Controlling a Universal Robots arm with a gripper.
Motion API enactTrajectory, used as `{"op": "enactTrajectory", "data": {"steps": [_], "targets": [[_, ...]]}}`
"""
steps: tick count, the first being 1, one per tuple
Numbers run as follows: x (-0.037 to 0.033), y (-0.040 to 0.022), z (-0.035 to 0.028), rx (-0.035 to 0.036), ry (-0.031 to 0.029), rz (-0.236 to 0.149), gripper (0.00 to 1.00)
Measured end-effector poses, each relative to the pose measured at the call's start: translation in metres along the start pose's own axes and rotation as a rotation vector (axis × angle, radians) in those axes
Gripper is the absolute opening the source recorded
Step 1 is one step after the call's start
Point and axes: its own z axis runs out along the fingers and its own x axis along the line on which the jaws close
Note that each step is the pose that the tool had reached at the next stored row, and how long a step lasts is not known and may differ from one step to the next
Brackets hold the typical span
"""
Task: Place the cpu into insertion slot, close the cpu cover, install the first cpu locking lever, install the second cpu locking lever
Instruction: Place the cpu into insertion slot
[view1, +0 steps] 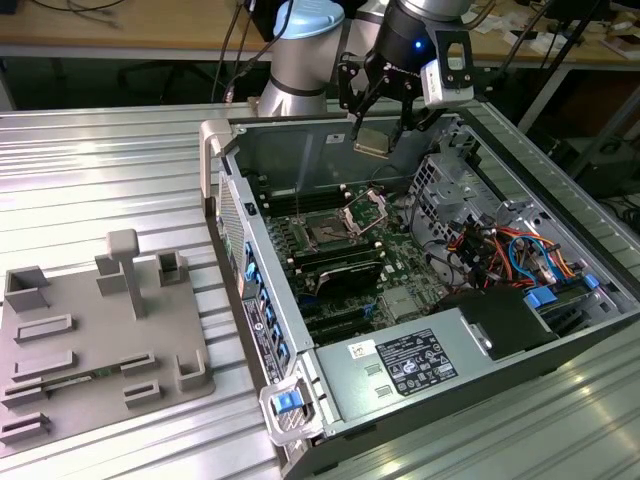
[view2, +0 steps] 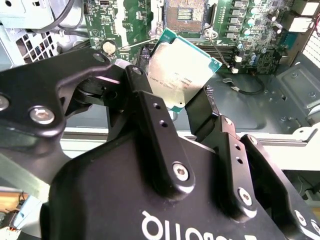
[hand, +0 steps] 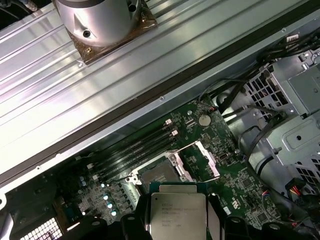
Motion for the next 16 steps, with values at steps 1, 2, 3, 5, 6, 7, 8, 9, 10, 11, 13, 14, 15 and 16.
{"op": "enactTrajectory", "data": {"steps": [1,2,3,5,6,7,8,9,10,11,13,14,15,16], "targets": [[0.0000,0.0000,0.0000,-0.0001,0.0000,0.000,0.55],[0.0000,0.0000,0.0000,0.0000,0.0000,0.000,0.55],[0.0001,0.0000,0.0000,0.0000,0.0000,0.000,0.55],[0.0001,0.0000,0.0000,0.0000,0.0000,0.000,0.55],[0.0001,0.0000,0.0000,0.0000,0.0000,0.000,0.55],[0.0001,0.0000,0.0000,0.0000,0.0000,0.000,0.55],[0.0001,0.0000,0.0000,0.0000,0.0000,0.000,0.55],[0.0001,-0.0001,0.0000,-0.0001,-0.0001,0.002,0.55],[0.0003,-0.0002,0.0000,-0.0001,-0.0005,0.006,0.55],[0.0004,-0.0002,0.0000,-0.0001,-0.0014,0.016,0.55],[0.0006,-0.0004,0.0002,-0.0006,-0.0028,0.032,0.55],[0.0008,-0.0005,0.0003,-0.0007,-0.0036,0.040,0.55],[0.0010,-0.0006,0.0004,-0.0009,-0.0040,0.046,0.55],[0.0011,-0.0007,0.0004,-0.0009,-0.0045,0.051,0.55]]}}
